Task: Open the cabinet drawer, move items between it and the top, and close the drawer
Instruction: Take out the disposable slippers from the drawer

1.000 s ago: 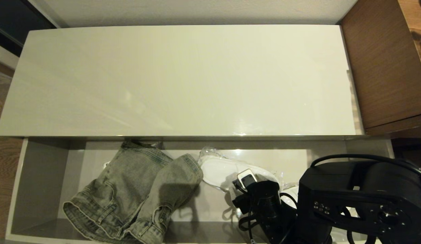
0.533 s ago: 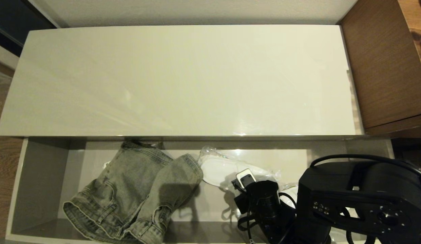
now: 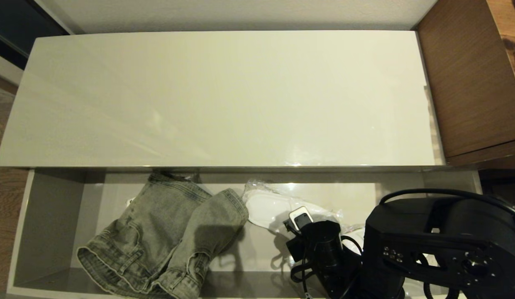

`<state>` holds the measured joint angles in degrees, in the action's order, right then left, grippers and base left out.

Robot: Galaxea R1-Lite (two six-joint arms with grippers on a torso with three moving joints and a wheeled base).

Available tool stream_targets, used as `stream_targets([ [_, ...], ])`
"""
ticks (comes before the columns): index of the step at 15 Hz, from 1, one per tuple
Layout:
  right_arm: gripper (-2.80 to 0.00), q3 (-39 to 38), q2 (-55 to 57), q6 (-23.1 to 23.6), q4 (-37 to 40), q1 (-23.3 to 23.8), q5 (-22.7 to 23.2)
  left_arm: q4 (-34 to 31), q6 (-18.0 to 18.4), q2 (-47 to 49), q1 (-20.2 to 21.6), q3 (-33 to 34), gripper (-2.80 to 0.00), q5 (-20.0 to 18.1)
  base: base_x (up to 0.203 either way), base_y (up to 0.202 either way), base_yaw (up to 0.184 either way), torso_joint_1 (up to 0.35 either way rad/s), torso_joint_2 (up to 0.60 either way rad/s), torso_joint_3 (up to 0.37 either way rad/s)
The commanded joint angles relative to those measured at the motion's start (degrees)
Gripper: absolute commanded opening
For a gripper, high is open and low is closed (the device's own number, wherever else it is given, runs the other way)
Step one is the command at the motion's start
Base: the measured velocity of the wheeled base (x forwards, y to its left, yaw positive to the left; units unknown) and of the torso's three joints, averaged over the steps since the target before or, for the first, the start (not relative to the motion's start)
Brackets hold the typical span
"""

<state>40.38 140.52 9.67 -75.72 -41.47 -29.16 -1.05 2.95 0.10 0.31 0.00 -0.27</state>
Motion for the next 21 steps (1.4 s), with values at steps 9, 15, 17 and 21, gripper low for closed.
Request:
stream_targets([
  [9,-2.80,-0.03,-0.16,0.09,-0.40,0.25,-0.19,-0.01,0.04,-0.01,0.04,0.00,-2.80,0.00,0.000,0.000,0.000,0.000,0.00,0.000],
  [15,-2.80,-0.03,-0.16,0.09,-0.40,0.52,-0.28,-0.01,0.04,-0.01,0.04,0.00,-2.80,0.00,0.000,0.000,0.000,0.000,0.00,0.000],
  [17,-2.80,-0.03,-0.25,0.09,-0.40,0.69,-0.19,-0.01,0.04,-0.01,0.04,0.00,-2.80,0.00,0.000,0.000,0.000,0.000,0.00,0.000],
  [21,-2.80,-0.12,-0.51,0.09,-0.40,0.69,-0.19,-0.01,0.04,-0.01,0.04,0.00,-2.80,-0.08,0.000,0.000,0.000,0.000,0.00,0.000],
])
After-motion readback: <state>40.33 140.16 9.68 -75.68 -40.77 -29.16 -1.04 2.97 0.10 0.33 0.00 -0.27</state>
